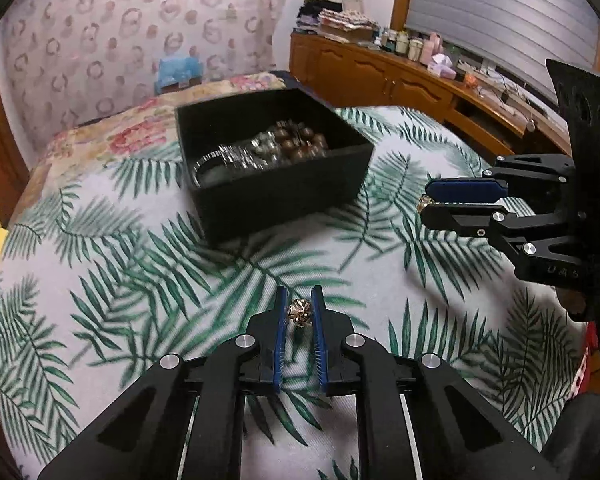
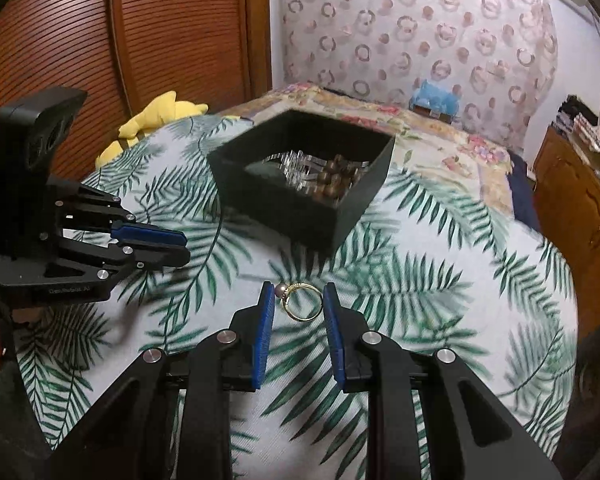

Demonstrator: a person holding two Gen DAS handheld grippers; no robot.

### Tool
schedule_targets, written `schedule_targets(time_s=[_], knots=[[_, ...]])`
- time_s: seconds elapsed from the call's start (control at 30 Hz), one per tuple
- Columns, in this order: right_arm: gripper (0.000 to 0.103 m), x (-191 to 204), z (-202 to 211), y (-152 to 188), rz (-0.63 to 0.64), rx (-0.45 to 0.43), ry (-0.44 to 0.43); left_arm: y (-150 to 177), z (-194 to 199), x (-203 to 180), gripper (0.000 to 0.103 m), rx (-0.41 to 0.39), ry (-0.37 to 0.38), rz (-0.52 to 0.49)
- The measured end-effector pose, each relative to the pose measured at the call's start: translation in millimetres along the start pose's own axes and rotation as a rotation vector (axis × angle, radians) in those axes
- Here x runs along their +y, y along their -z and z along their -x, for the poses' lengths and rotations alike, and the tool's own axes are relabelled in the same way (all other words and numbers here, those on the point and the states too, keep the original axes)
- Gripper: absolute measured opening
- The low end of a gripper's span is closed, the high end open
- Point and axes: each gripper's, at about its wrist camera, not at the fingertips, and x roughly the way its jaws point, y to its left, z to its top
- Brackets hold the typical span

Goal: Organize jewelry

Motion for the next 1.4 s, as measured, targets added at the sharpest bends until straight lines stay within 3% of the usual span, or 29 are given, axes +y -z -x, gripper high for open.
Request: schedule_targets(time_s=[0.33, 0.67, 0.77, 1.4], knots=[[0.027, -20.2, -4.6, -54.1, 0.002, -0.086, 0.0, -39.4, 18.9, 16.1, 0.011, -0.096, -0.032, 0.02], [0.028, -31.0, -36.1, -91.3, -0.013, -0.09, -0.039, -74.1, 15.1, 34.2, 0.011, -0.146, -0.061, 0.039], [0.039, -31.6, -42.1, -94.1, -0.016, -0.09, -0.02, -81.0, 10.2, 38.8, 0.011, -0.148, -0.074, 0.046], [0.039, -43.7, -20.7, -59.7, -0.122, -0.107, 0.038, -105.7, -23.5, 46.5, 0.011, -0.125, -0.089, 0.091]])
